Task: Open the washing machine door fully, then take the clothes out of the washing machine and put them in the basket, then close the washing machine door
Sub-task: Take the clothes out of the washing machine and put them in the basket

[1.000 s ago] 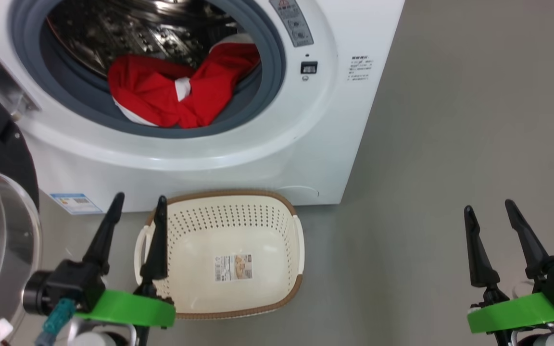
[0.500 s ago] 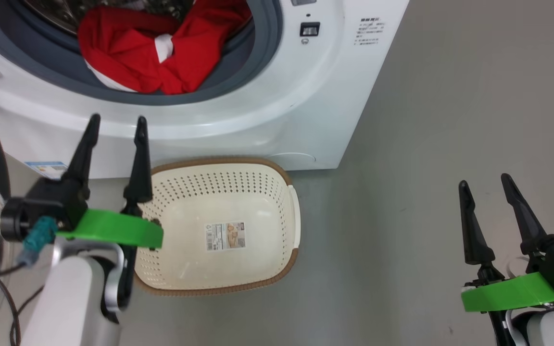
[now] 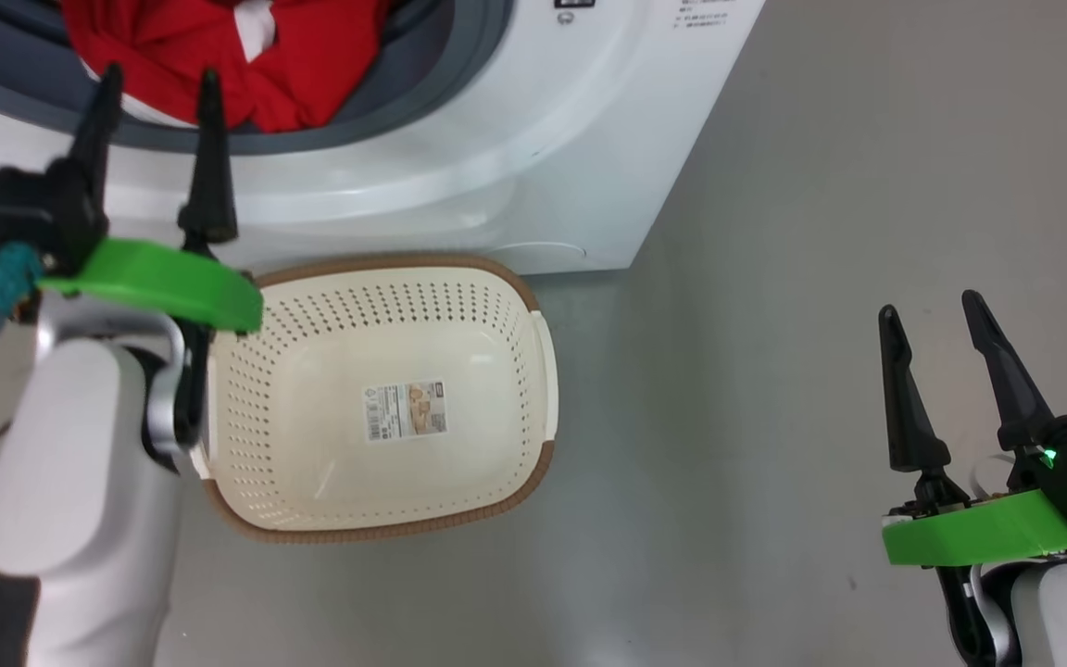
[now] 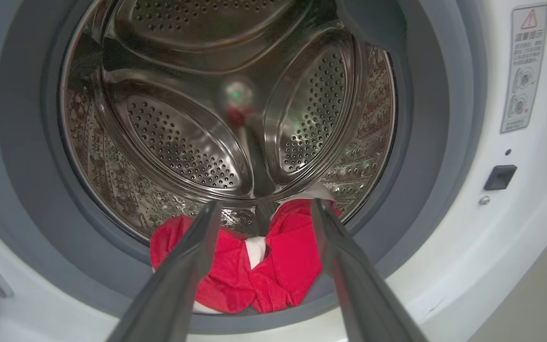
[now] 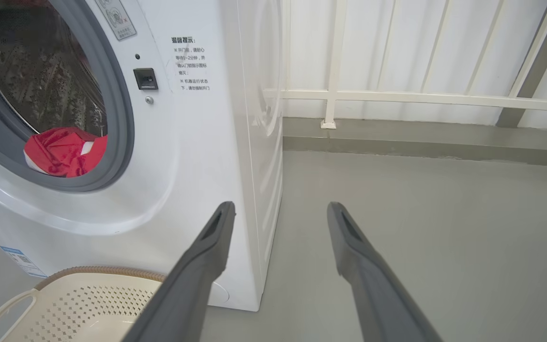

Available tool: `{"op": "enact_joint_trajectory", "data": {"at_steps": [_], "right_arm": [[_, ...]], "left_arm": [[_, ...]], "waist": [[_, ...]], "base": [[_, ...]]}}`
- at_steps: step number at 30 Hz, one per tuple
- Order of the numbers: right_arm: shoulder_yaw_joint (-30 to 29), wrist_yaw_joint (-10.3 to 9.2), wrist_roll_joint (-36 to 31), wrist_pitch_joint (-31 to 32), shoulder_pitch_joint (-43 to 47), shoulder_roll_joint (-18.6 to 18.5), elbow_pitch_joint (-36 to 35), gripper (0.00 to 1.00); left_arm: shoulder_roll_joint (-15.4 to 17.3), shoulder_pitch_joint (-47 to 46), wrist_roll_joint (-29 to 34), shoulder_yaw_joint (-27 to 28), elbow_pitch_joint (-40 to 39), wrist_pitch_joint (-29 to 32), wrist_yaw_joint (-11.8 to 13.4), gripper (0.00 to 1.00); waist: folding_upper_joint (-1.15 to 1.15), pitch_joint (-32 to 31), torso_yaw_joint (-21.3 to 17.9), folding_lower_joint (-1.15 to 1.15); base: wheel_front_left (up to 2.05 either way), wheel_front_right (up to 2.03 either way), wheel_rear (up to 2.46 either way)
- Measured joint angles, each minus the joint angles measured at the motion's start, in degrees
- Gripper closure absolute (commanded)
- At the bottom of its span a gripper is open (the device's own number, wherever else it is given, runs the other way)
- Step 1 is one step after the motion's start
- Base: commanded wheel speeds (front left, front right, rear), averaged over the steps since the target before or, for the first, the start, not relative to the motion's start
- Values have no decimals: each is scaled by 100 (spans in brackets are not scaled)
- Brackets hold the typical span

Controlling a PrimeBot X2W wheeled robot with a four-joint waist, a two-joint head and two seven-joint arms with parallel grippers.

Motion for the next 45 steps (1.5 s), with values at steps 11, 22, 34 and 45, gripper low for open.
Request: {"op": "enact_joint_trajectory", "data": {"at_steps": [11, 22, 34, 45], "right_arm": [[92, 0, 52, 0, -239, -2, -14, 0], [202, 1, 52, 0, -371, -4, 8, 0], [359, 1, 109, 0, -458, -4, 77, 0], [498, 1, 210, 0, -508, -5, 176, 0]], "left_arm": [[243, -1215, 309, -119, 1038, -24, 80, 0], [504, -2093, 603, -288, 2098, 335, 270, 0], [738, -2899, 731, -428, 3100, 1017, 383, 0], [900, -3280, 658, -419, 4054, 1652, 423, 0]], "waist": [[0, 480, -154, 0], [0, 769, -340, 0], [0, 934, -529, 0], [0, 1077, -708, 0]], "base": [[0, 0, 0], [0, 0, 0], [0, 0, 0], [0, 0, 0]]}}
